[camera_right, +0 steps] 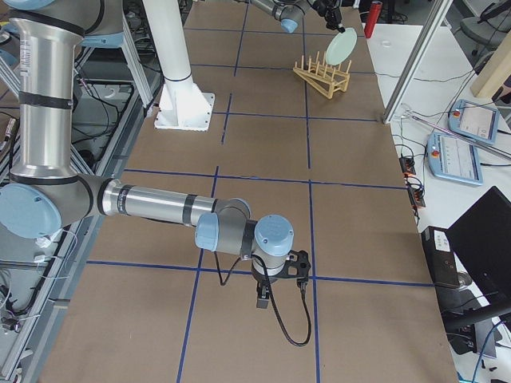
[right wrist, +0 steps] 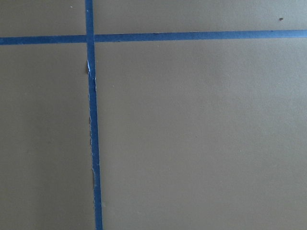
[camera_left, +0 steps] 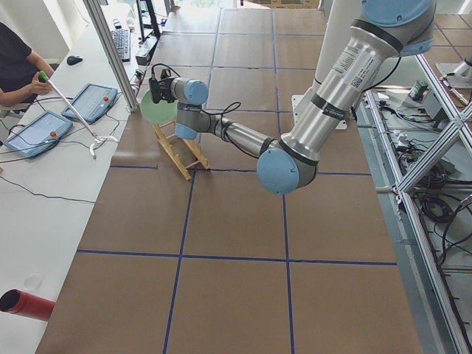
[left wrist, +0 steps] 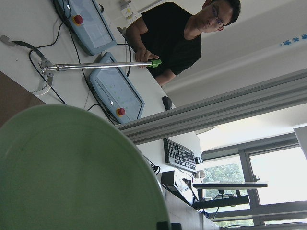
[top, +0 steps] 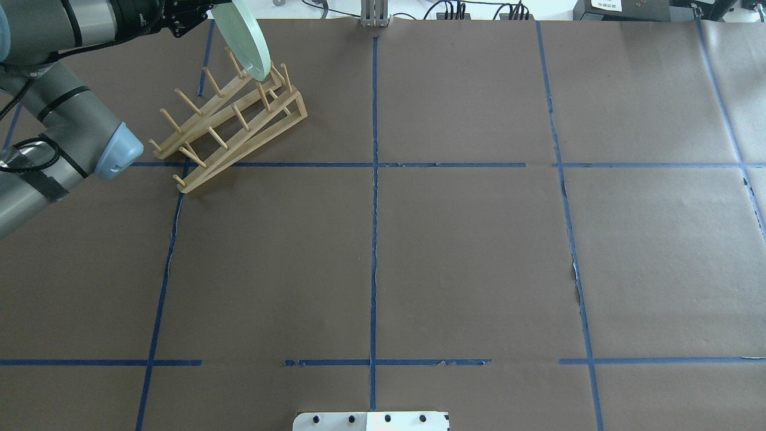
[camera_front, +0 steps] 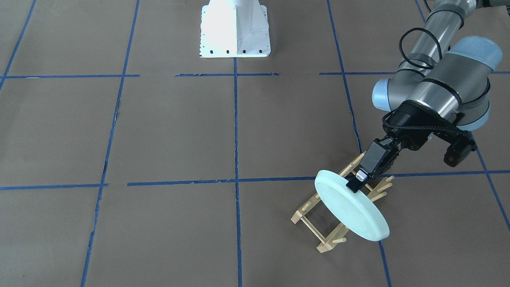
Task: Place plate on rack
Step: 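Lower the upright plate with the left gripper into the rack's pegs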
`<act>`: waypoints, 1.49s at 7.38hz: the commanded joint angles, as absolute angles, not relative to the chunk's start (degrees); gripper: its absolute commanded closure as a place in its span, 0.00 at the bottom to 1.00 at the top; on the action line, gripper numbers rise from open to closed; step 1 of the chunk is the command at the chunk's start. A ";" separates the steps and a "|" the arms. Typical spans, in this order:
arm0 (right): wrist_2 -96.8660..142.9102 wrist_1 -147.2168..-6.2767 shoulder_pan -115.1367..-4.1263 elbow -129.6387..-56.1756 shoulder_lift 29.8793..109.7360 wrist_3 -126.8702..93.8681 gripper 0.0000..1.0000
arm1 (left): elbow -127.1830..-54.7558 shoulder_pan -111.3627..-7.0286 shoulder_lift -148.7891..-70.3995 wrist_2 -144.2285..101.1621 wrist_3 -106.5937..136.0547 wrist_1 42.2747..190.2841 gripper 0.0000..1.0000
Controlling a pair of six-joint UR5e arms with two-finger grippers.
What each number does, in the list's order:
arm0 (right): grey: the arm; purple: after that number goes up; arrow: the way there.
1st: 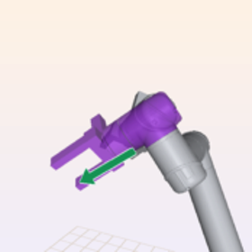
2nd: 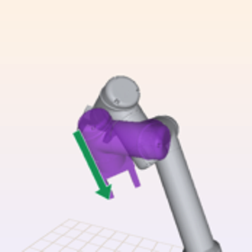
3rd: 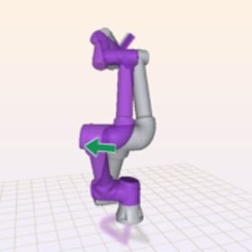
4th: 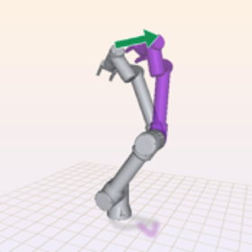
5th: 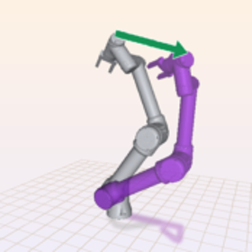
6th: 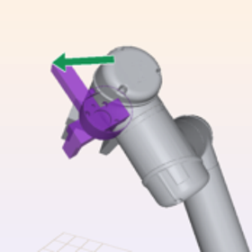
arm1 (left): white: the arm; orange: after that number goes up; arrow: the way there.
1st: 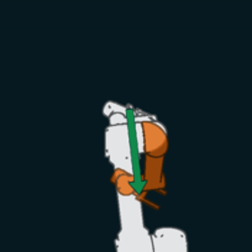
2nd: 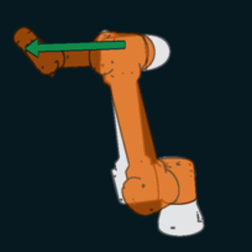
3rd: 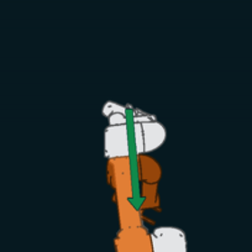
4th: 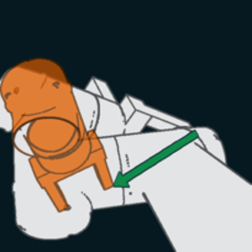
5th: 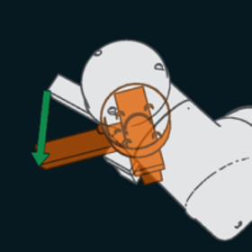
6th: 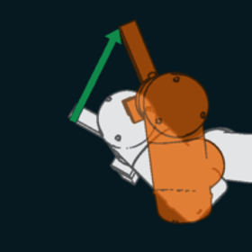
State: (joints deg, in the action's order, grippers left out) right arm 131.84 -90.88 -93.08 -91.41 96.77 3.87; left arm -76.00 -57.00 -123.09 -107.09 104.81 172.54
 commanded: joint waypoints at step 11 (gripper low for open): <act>131.84 -90.88 -93.08 -91.32 96.77 3.87 0.00 | -72.41 -54.48 -123.23 -104.58 103.10 173.42 0.00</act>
State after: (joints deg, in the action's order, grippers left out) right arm 131.84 -90.88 -93.08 -91.36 96.77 3.87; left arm -71.59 -53.88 -123.44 -103.97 103.64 174.09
